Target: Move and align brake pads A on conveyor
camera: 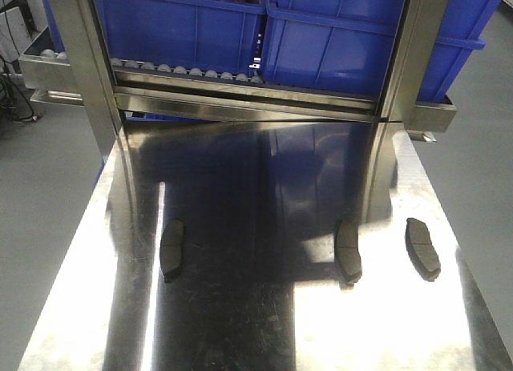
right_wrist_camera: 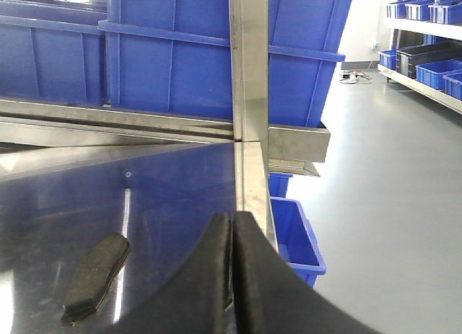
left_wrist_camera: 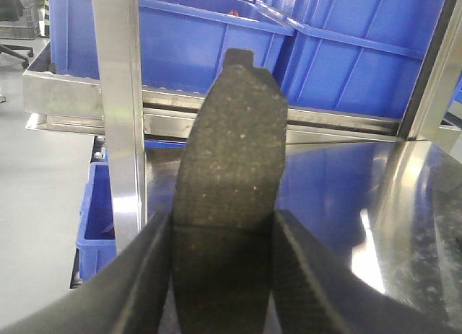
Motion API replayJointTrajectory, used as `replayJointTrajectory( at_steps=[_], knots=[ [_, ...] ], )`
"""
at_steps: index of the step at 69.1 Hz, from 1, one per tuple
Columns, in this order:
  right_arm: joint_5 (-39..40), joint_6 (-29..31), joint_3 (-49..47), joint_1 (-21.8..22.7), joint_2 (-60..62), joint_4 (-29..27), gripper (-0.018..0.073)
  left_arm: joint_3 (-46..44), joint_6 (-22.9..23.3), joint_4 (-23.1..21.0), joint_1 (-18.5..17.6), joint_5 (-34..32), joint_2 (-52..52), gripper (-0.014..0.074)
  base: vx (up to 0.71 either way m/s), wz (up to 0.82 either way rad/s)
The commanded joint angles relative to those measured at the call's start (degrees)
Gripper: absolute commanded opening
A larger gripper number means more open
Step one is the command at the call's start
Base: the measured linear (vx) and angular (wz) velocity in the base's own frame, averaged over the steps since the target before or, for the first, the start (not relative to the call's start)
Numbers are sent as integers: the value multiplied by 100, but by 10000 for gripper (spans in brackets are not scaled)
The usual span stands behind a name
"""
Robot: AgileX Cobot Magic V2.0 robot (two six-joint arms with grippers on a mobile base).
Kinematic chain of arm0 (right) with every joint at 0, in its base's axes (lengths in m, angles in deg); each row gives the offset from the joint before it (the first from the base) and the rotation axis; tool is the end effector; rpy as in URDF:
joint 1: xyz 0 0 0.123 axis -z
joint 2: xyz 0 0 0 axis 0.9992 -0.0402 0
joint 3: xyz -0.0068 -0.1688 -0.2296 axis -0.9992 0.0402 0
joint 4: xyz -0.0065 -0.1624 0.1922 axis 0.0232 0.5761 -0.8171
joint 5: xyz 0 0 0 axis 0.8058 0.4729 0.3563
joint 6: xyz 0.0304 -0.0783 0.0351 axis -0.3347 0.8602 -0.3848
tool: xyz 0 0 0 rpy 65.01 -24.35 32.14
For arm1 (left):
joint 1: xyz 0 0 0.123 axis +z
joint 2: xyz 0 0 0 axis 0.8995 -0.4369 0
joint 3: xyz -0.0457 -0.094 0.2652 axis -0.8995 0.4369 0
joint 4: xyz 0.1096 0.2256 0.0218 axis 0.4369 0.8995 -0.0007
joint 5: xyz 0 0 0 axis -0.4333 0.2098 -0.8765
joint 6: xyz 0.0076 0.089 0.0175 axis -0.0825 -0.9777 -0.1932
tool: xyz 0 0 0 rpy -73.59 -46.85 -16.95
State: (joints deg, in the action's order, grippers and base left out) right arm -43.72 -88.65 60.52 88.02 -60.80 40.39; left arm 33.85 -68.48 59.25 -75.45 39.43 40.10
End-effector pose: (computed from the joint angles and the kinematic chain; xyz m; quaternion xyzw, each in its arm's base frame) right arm 0.0567 -0.0008 0.1923 0.0054 0.7264 -0.0020 0.6873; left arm 0.0841 -0.0177 0.2924 0.0243 0.7627 -0.1130 0.6364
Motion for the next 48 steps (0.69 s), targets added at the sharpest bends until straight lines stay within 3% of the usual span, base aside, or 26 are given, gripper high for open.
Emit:
replayJointTrajectory(
  at_steps=[1, 10, 15, 36, 48],
  knots=[
    [635, -61, 1, 1, 87, -40, -10, -165, 25, -5, -24, -579, -24, -6, 0, 0],
    [1352, -256, -40, 1, 87, -223, -10, -165, 25, -5, -24, -579, -24, -6, 0, 0],
    [1286, -189, -268, 1, 75, -180, -10, -165, 25, -5, -24, -579, -24, -6, 0, 0],
    [-249, -65, -1908, 1, -1763, 207, -10, -165, 25, -5, -24, -579, -24, -6, 0, 0],
    [-1331, -84, -2649, 1, -3205, 23, -10, -165, 25, -5, -24, -579, -24, -6, 0, 0]
  ],
)
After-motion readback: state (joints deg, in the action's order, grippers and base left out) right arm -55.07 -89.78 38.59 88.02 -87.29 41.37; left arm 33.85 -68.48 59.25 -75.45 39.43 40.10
